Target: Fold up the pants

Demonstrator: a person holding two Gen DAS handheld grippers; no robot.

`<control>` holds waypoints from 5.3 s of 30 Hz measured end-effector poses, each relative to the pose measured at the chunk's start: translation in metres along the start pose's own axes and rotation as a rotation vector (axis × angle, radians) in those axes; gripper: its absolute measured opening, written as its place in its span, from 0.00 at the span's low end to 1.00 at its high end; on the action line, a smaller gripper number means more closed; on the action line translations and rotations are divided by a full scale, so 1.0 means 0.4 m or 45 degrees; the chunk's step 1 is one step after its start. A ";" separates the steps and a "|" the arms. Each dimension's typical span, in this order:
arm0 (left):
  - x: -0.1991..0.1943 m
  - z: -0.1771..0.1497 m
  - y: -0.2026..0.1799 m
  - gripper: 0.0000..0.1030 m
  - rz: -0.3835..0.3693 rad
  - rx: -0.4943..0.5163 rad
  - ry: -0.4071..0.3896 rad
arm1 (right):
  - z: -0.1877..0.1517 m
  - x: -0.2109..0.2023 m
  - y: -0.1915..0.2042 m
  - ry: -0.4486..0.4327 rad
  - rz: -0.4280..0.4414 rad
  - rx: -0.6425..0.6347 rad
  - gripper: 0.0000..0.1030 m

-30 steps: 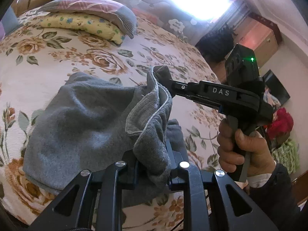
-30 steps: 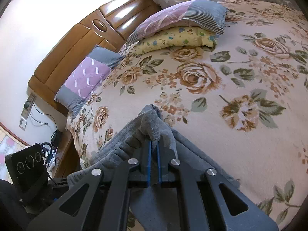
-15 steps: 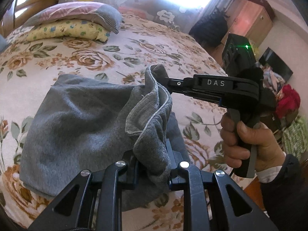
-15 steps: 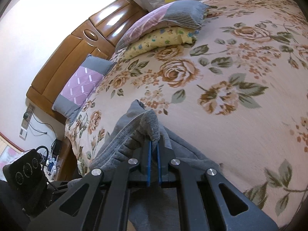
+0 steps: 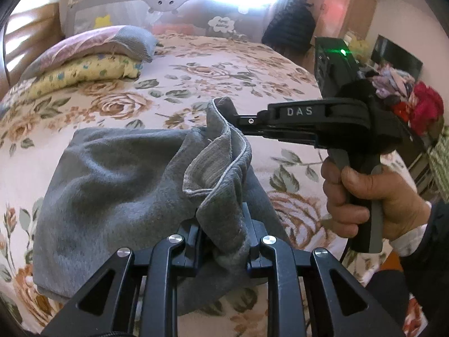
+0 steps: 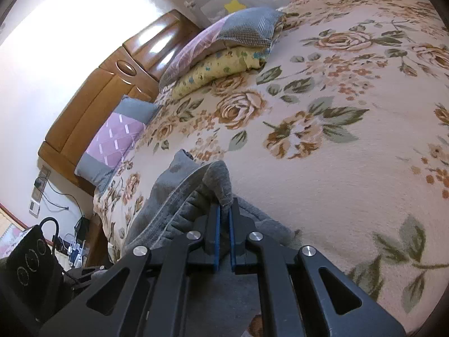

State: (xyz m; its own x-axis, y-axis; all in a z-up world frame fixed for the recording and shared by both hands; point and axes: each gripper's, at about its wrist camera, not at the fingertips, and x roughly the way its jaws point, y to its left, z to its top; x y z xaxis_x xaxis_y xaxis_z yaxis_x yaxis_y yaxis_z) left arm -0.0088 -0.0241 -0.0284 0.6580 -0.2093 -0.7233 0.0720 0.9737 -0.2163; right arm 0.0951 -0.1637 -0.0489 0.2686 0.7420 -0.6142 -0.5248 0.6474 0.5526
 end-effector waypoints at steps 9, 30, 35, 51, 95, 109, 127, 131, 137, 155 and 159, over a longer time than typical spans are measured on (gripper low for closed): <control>0.000 -0.017 -0.033 0.23 -0.001 0.095 -0.005 | -0.036 -0.020 -0.033 -0.041 -0.009 0.073 0.06; -0.148 -0.045 0.063 0.57 -0.196 0.097 -0.037 | -0.070 -0.186 0.034 -0.207 -0.146 0.178 0.16; -0.178 -0.003 0.241 0.57 -0.094 -0.075 -0.082 | -0.066 -0.167 0.152 -0.217 -0.148 0.071 0.16; -0.030 0.108 0.448 0.59 0.073 -0.225 0.086 | -0.108 0.002 0.267 -0.027 -0.394 -0.103 0.17; 0.078 -0.006 0.564 0.77 -0.006 -0.330 0.338 | -0.287 -0.041 0.070 -0.149 -0.447 0.328 0.65; 0.159 0.009 0.559 0.90 -0.084 -0.401 0.380 | -0.303 0.000 0.014 -0.125 -0.296 0.495 0.74; 0.100 0.012 0.508 0.27 -0.083 -0.337 0.264 | -0.283 0.021 0.068 -0.082 -0.394 0.346 0.45; 0.072 0.015 0.516 0.21 -0.091 -0.367 0.229 | -0.268 0.013 0.112 -0.097 -0.441 0.269 0.37; 0.012 0.024 0.509 0.19 -0.099 -0.370 0.180 | -0.251 -0.009 0.169 -0.144 -0.429 0.207 0.32; -0.137 0.033 0.626 0.17 0.030 -0.454 0.028 | -0.168 0.103 0.304 -0.115 -0.284 0.068 0.30; -0.135 0.044 0.665 0.17 0.055 -0.474 0.013 | -0.119 0.147 0.305 -0.120 -0.250 0.079 0.30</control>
State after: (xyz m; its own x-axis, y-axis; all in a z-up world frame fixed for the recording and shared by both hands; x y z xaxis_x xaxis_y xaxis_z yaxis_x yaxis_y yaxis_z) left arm -0.0122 0.2480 -0.0353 0.6471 -0.1712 -0.7429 -0.2347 0.8824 -0.4078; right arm 0.0084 -0.0493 -0.0444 0.4364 0.6121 -0.6595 -0.4054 0.7881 0.4632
